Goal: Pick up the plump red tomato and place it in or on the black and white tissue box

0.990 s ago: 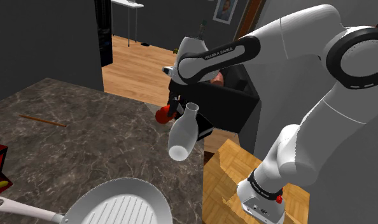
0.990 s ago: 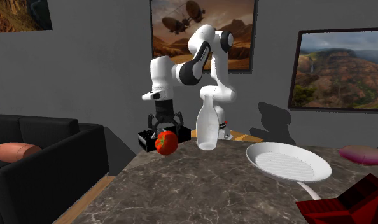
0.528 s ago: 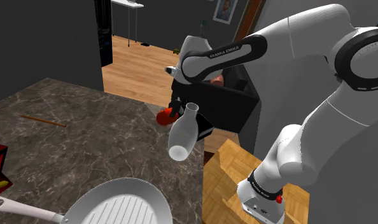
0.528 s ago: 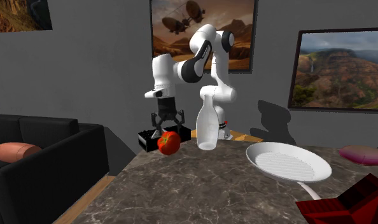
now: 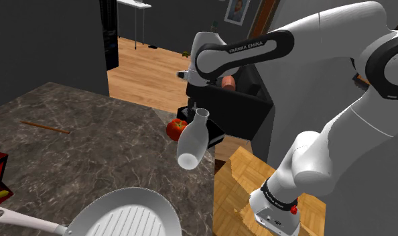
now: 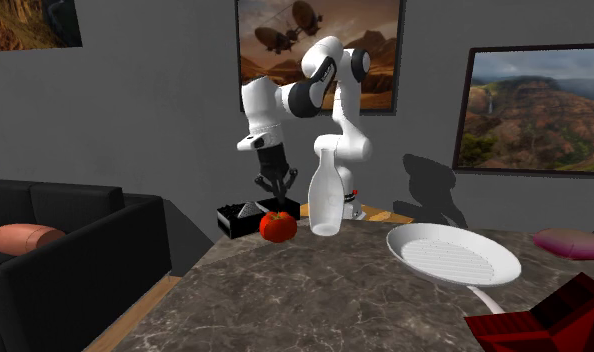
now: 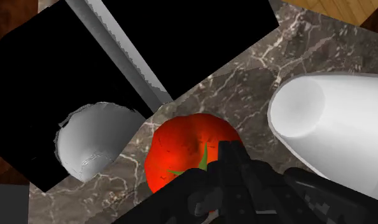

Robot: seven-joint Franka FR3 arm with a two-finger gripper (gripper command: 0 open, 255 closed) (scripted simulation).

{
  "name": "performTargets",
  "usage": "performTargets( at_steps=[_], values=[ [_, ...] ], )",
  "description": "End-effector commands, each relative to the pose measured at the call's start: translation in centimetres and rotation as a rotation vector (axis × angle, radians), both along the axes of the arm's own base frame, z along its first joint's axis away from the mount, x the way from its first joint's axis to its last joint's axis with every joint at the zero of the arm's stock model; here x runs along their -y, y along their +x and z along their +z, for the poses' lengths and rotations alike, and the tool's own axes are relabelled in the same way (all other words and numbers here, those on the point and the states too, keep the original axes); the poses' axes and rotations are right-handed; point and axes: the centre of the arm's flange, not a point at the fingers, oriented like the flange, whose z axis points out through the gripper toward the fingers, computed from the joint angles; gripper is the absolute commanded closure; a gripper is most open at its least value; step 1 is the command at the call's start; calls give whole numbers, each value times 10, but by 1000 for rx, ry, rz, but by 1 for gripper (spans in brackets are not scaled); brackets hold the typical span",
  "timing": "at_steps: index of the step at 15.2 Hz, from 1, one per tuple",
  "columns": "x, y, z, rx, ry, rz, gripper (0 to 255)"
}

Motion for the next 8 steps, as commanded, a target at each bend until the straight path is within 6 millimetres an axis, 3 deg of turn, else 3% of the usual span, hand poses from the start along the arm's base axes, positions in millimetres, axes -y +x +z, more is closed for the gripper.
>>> performTargets(
  at_steps=[1, 2, 5, 8],
  values=[
    [0, 0, 0, 0, 0, 0, 255],
    [0, 0, 0, 0, 0, 0, 0],
    [38, 65, -20, -180, 189, 47, 0],
    [68, 126, -58, -360, 378, 93, 0]
  ],
)
